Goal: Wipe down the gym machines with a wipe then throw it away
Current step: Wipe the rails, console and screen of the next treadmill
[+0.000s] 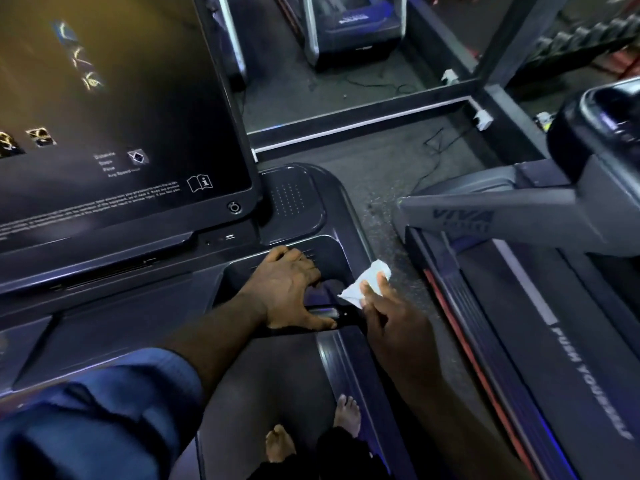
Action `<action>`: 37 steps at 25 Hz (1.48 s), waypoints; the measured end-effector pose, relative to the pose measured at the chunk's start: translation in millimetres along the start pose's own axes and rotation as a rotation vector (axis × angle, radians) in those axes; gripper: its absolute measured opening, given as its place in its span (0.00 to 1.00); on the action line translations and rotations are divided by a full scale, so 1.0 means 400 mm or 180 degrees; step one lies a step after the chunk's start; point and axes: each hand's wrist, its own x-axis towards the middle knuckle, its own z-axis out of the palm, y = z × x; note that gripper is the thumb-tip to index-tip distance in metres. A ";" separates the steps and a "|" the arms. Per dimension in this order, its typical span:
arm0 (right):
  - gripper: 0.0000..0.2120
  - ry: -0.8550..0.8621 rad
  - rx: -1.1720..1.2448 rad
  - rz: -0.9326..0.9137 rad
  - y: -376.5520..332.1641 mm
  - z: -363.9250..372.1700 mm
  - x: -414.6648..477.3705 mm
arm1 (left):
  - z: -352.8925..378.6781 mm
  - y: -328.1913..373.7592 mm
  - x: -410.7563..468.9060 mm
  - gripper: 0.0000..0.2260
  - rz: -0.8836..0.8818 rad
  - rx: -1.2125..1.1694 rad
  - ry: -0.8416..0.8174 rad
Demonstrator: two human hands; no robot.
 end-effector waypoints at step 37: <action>0.27 -0.0765 0.0134 -0.0385 -0.004 0.098 0.406 | 0.049 0.014 -0.007 0.47 0.0156 0.0044 -0.0217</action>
